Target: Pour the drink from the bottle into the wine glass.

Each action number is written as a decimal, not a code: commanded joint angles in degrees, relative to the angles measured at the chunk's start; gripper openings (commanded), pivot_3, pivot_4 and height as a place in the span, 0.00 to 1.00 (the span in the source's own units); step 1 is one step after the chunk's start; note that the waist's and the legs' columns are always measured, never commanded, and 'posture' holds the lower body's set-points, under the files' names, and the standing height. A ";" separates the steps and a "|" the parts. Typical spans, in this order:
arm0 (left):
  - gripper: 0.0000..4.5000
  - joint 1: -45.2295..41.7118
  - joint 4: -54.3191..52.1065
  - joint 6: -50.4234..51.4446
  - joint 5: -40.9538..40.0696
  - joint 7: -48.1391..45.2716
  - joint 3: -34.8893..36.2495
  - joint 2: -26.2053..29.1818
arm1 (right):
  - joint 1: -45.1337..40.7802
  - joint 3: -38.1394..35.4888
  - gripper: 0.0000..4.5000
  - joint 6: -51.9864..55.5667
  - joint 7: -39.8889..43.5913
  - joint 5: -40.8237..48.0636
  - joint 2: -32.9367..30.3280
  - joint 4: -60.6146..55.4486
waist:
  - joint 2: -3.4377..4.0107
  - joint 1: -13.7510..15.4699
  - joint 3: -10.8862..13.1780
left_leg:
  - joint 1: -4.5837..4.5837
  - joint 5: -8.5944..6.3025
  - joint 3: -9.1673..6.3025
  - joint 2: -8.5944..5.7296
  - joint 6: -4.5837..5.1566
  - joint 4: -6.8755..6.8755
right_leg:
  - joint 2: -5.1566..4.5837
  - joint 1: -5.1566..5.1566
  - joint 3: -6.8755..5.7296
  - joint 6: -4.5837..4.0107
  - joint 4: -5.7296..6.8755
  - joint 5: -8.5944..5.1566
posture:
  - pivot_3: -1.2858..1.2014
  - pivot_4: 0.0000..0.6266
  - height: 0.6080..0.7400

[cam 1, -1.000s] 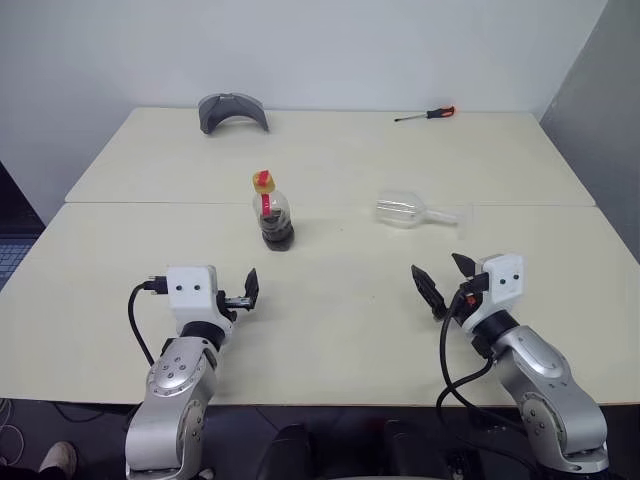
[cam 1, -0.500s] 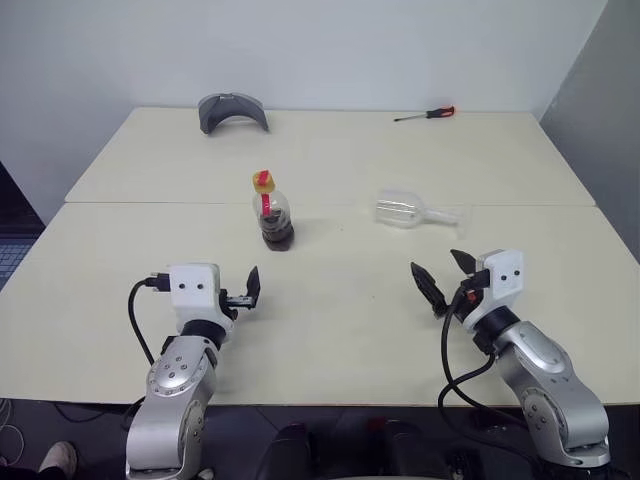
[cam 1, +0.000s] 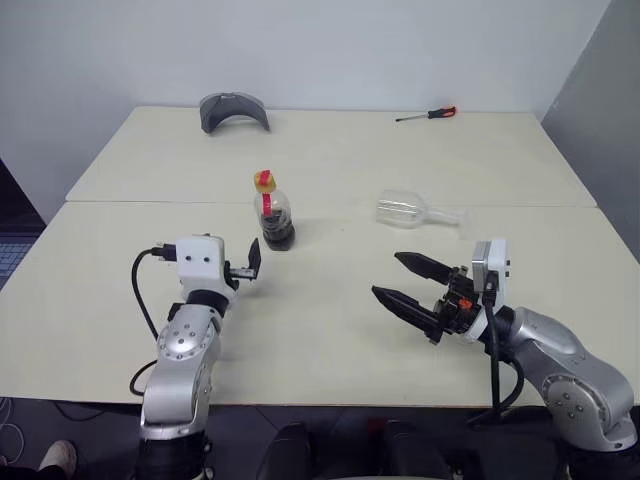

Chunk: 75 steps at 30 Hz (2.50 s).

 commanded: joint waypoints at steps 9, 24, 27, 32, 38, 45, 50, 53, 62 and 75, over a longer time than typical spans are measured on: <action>0.99 -10.59 14.82 -3.36 -7.26 -9.56 -0.18 -1.39 | -3.54 2.74 1.00 -3.46 0.85 -3.38 0.48 3.51 | -0.04 0.03 0.02 | -0.03 0.01 -0.02 -0.01 -0.02 0.03 | -0.01 0.00 -0.01 0.01 -0.01 0.01 | 0.52 0.24 1.00; 0.99 -18.24 26.43 -10.93 -3.47 -9.09 -2.06 -2.01 | -4.49 2.84 1.00 -3.71 -1.48 -4.37 1.43 2.76 | -0.06 0.05 0.04 | -0.03 0.03 -0.04 -0.02 -0.05 0.04 | -0.03 -0.01 0.00 0.02 -0.02 0.01 | 0.52 0.24 1.00; 0.99 -20.12 30.41 -13.61 -3.15 -9.33 -2.06 -1.95 | -4.66 2.61 1.00 -3.39 -2.39 -4.15 1.84 2.42 | -0.06 0.05 0.04 | -0.03 0.03 -0.04 -0.02 -0.05 0.04 | -0.03 -0.01 0.00 0.02 -0.01 0.02 | 0.52 0.24 1.00; 0.99 -23.63 36.98 -18.26 -2.45 -10.31 -2.29 -1.75 | -4.48 2.59 1.00 -3.00 -3.29 -3.94 1.96 1.79 | -0.07 0.05 0.04 | -0.04 0.03 -0.04 -0.02 -0.05 0.04 | -0.03 -0.01 -0.01 0.02 -0.02 0.02 | 0.52 0.24 1.00; 0.99 -28.08 49.25 -27.60 -0.15 -12.60 -3.47 -1.48 | -4.66 2.81 1.00 -2.62 -4.41 -3.71 2.05 1.10 | -0.07 0.03 0.04 | -0.04 0.03 -0.03 -0.04 -0.05 0.04 | -0.03 -0.01 -0.02 0.02 -0.02 0.02 | 0.52 0.24 1.00; 0.91 -31.63 55.30 -32.95 -0.68 -13.58 -2.77 -2.00 | -5.03 2.41 1.00 -2.33 -5.14 -3.60 1.91 0.85 | -0.08 0.03 0.05 | -0.05 0.03 -0.04 -0.03 -0.06 0.04 | -0.03 -0.03 -0.03 0.03 -0.02 0.02 | 0.52 0.24 1.00; 0.61 -32.08 56.38 -34.13 -0.78 -14.08 -2.80 -2.39 | -4.85 2.62 1.00 -2.53 -5.44 -3.78 1.97 0.74 | -0.09 0.02 0.06 | -0.05 0.03 -0.04 -0.03 -0.06 0.04 | -0.03 -0.03 -0.03 0.03 -0.02 0.02 | 0.52 0.24 1.00; 0.49 -32.23 56.83 -34.26 -0.81 -14.47 -2.55 -2.22 | -4.95 2.85 1.00 -2.60 -5.48 -3.78 2.06 0.84 | -0.09 0.01 0.06 | -0.05 0.03 -0.04 -0.04 -0.06 0.04 | -0.03 -0.03 -0.02 0.03 -0.02 0.02 | 0.52 0.24 1.00; 0.40 -30.25 47.64 -27.70 -3.12 -18.03 -3.05 -1.20 | -13.87 6.69 1.00 -2.22 -8.51 -12.06 0.91 6.87 | -0.09 -0.39 0.08 | -0.05 0.05 -0.02 -0.03 -0.08 0.04 | -0.03 -0.05 -0.01 0.03 0.01 0.02 | 0.52 0.24 1.00; 0.35 -31.35 29.28 -7.09 -10.34 -29.93 -6.55 1.60 | -43.64 6.51 1.00 -0.27 -10.43 -15.72 14.27 32.77 | -0.12 -1.32 0.11 | -0.13 0.17 -0.08 -0.06 -0.31 0.06 | -0.08 -0.16 0.04 0.01 0.02 0.03 | 0.52 0.24 1.00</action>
